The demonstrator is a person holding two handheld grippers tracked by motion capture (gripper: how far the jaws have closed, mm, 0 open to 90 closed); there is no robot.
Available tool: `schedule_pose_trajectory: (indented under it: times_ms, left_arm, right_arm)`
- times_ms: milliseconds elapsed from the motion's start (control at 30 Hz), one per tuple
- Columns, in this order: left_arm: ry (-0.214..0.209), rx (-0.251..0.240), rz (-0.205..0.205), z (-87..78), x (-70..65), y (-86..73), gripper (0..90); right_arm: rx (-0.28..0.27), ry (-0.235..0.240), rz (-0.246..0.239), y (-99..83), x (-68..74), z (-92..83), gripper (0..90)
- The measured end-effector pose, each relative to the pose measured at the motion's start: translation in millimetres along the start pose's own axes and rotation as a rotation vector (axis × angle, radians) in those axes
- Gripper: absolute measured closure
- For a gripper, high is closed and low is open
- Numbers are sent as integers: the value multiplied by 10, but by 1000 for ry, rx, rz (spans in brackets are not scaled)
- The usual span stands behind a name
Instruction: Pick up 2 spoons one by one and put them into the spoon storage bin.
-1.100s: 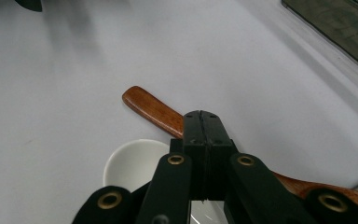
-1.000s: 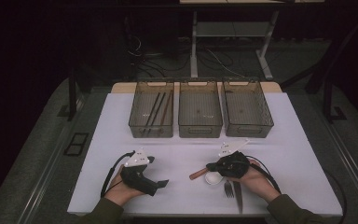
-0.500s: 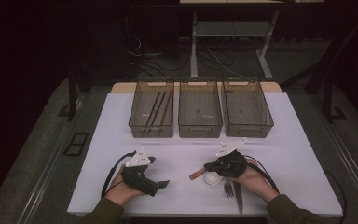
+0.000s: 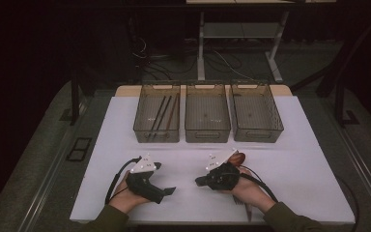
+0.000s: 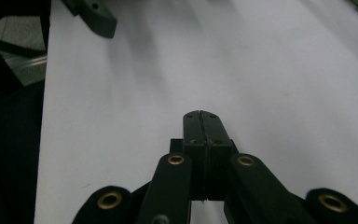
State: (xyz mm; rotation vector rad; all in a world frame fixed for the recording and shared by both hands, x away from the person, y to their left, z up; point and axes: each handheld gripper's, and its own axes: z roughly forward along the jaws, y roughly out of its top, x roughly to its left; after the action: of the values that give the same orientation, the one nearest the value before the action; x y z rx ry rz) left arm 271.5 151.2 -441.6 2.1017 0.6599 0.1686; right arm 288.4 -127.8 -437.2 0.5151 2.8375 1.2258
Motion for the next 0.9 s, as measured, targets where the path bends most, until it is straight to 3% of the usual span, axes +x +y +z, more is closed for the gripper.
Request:
schedule_pose_trajectory:
  times_ms: [33,100,267,567,733,900]
  left_arm:
    - [0,0,-2,0,1,-1,0]
    - [1,-1,-5,0,2,-2,0]
    - [-1,2,1,12,-4,3,0]
    - [-2,-2,3,11,-13,11,0]
    - [-4,1,3,13,-5,8,0]
    - [-4,-2,5,10,-9,13,0]
  right_arm:
    - [15,-8,-25,-2,1,8,895]
    - [22,1,-8,-3,38,30,895]
    - [63,-22,-43,-17,29,68,895]
    - [78,-52,-17,59,-4,149,895]
    - [93,-65,-28,104,-70,184,895]
    - [97,-83,-6,162,-147,210,896]
